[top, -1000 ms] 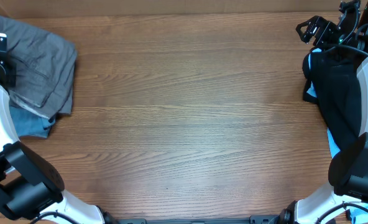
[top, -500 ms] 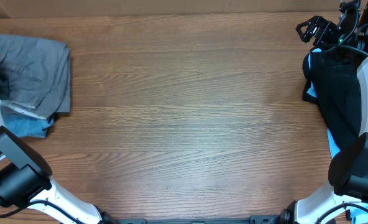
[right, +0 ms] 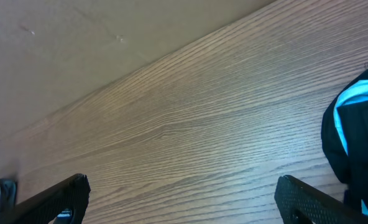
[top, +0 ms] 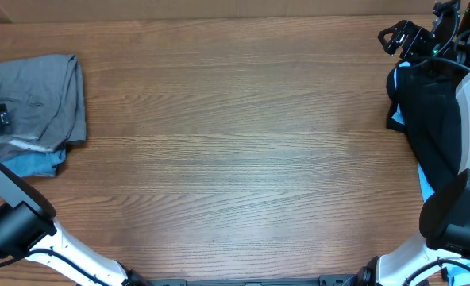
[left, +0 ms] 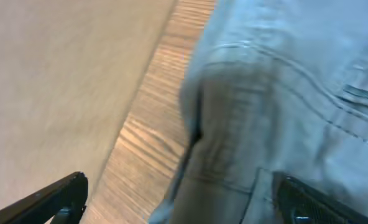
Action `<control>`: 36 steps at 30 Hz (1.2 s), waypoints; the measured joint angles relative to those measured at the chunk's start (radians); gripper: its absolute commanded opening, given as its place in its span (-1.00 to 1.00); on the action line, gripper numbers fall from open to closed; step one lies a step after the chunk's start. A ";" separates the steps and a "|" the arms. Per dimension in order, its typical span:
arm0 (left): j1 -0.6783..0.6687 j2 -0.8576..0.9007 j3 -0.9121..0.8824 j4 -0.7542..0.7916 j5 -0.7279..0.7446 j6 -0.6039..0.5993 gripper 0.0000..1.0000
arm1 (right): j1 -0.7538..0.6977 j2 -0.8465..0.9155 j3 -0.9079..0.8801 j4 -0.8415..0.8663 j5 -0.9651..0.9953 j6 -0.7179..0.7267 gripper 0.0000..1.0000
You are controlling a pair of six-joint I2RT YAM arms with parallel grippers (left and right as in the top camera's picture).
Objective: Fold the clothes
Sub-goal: 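Carry the grey shorts onto the blue cloth with the left gripper, then release the grey shorts and press them flat with the left gripper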
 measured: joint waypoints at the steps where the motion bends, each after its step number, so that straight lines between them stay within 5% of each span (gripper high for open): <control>1: 0.000 0.000 0.010 -0.012 -0.007 -0.037 1.00 | 0.000 0.000 0.000 0.000 0.000 0.000 1.00; 5: 0.000 -0.003 0.098 -0.151 0.030 -0.234 1.00 | 0.000 0.000 0.000 0.001 0.000 0.000 1.00; 7: 0.000 -0.020 0.119 -0.217 0.111 -0.346 0.82 | 0.000 0.000 0.000 0.000 0.000 0.000 1.00; 9: 0.000 -0.048 0.126 -0.294 0.228 -0.467 -0.21 | 0.000 0.000 0.000 0.000 0.000 0.000 1.00; 12: 0.000 -0.078 0.131 -0.376 0.471 -0.591 -0.75 | 0.000 0.000 0.000 0.000 0.000 0.000 1.00; 17: -0.005 -0.080 0.135 -0.452 0.819 -0.651 -0.92 | 0.000 0.000 0.000 0.000 0.000 0.000 1.00; 25: -0.045 -0.080 0.132 -0.629 0.917 -0.599 -0.92 | 0.000 0.000 0.000 0.000 0.000 0.000 1.00; 36: 0.020 -0.093 -0.310 -0.154 0.945 -0.551 -0.87 | 0.000 0.000 0.000 0.000 0.000 0.000 1.00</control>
